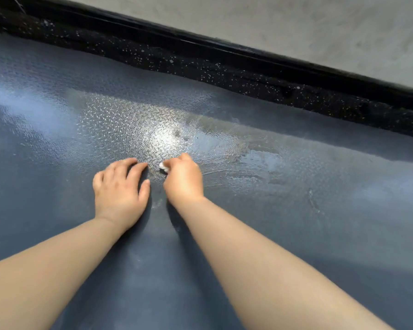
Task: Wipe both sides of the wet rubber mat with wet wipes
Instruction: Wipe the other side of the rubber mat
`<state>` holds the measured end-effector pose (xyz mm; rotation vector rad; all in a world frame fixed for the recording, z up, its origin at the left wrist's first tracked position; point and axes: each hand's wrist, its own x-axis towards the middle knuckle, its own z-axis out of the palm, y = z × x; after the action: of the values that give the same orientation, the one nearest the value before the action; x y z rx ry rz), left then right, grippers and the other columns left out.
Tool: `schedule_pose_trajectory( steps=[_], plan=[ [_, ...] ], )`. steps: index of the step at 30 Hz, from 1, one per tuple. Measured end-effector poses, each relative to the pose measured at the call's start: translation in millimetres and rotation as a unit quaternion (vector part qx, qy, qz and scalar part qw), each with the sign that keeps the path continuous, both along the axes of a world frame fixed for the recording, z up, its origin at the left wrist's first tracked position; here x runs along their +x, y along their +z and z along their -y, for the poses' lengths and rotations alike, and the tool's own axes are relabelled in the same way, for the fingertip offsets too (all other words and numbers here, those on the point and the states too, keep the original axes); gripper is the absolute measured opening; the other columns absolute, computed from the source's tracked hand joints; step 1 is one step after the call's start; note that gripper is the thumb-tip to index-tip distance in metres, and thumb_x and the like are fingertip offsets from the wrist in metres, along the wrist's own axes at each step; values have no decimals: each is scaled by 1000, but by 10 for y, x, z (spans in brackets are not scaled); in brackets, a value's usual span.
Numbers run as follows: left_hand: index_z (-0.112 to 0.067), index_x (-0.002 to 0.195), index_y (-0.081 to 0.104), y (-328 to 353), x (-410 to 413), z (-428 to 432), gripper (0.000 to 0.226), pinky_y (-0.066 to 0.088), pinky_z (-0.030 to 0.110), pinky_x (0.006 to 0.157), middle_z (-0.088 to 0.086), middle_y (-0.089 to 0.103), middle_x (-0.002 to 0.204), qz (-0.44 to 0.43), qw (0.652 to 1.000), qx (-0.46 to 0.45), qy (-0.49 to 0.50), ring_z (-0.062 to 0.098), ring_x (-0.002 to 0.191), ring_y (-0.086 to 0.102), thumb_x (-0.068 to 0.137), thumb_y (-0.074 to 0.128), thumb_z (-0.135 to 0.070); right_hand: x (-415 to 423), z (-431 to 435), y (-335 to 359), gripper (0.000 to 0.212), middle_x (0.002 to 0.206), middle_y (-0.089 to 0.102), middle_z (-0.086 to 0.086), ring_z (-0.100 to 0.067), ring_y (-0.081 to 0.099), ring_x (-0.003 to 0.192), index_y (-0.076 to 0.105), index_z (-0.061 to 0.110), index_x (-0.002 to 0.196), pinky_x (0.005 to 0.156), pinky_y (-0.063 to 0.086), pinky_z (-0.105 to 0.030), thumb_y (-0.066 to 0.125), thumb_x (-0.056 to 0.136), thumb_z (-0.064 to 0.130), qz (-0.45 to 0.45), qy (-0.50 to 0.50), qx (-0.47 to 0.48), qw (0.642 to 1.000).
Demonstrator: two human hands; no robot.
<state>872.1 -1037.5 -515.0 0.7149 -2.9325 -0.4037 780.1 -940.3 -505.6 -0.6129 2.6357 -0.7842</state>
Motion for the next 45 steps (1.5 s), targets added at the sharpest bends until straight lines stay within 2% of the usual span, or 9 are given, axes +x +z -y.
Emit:
schedule_pose_trajectory(
  steps=[9, 14, 16, 21, 25, 29, 31, 40, 45],
  plan=[
    [-18, 136, 51, -165, -278, 182, 54, 9, 52, 112, 13, 38, 147, 46, 999, -23, 16, 36, 138, 24, 90, 35, -42, -1156, -1206, 26, 27, 119, 58, -6, -28, 51, 109, 67, 19, 113, 91, 30, -19, 47, 95, 14, -43, -324, 23, 945],
    [-16, 133, 54, -160, -283, 170, 57, 12, 55, 110, 15, 41, 144, 46, 998, -28, 15, 38, 136, 28, 87, 32, -42, -1042, -811, -73, 11, 99, 49, -8, -25, 45, 83, 53, 7, 83, 78, 36, -24, 47, 90, 2, -54, -278, 26, 959],
    [-16, 132, 54, -151, -287, 162, 60, 13, 56, 110, 15, 42, 143, 47, 998, -29, 13, 39, 135, 29, 87, 26, -44, -822, -433, -107, 33, 108, 54, -11, -30, 52, 97, 67, 18, 110, 87, 38, -27, 47, 90, 1, -75, -202, 8, 976],
    [-13, 130, 56, -131, -290, 150, 61, 18, 59, 108, 18, 45, 141, 38, 999, -28, 5, 42, 132, 34, 87, 25, -43, -406, 150, -42, 27, 108, 59, -12, -29, 55, 102, 68, 10, 111, 91, 38, -25, 53, 89, 3, -55, 1, -58, 997],
    [-14, 130, 56, -142, -288, 150, 61, 17, 58, 109, 16, 46, 141, 46, 998, -28, 10, 41, 133, 34, 87, 24, -43, -1072, -215, 80, 28, 110, 64, -10, -31, 54, 104, 70, 19, 107, 86, 37, -25, 51, 90, 7, -147, -143, -28, 978],
    [-14, 130, 56, -147, -293, 148, 58, 18, 58, 108, 16, 47, 140, 41, 999, -33, 9, 41, 132, 35, 88, 26, -42, -1627, -501, 107, 26, 98, 53, -6, -24, 48, 83, 61, 27, 83, 55, 33, -10, 45, 91, 7, -67, -284, 6, 956],
    [-15, 130, 57, -149, -296, 144, 58, 18, 58, 108, 16, 47, 139, 41, 998, -35, 10, 41, 131, 36, 88, 27, -41, -1572, -317, 44, 26, 102, 57, -8, -24, 53, 89, 69, 17, 93, 58, 31, -10, 47, 90, 3, -59, -282, 17, 958],
    [-12, 124, 61, -137, -296, 148, 54, 26, 61, 105, 18, 51, 135, 26, 999, -40, 7, 43, 127, 43, 86, 33, -38, -456, 609, -75, 24, 96, 60, -18, -32, 57, 92, 71, 3, 99, 84, 39, -25, 57, 82, -5, -78, 30, -131, 988],
    [-15, 126, 60, -141, -299, 153, 53, 24, 59, 107, 15, 51, 136, 34, 999, -41, 9, 41, 129, 42, 87, 33, -39, -1471, -58, 69, 25, 109, 61, -14, -19, 55, 100, 71, 11, 104, 76, 31, -8, 54, 87, 4, -131, -230, -115, 957]
  ],
)
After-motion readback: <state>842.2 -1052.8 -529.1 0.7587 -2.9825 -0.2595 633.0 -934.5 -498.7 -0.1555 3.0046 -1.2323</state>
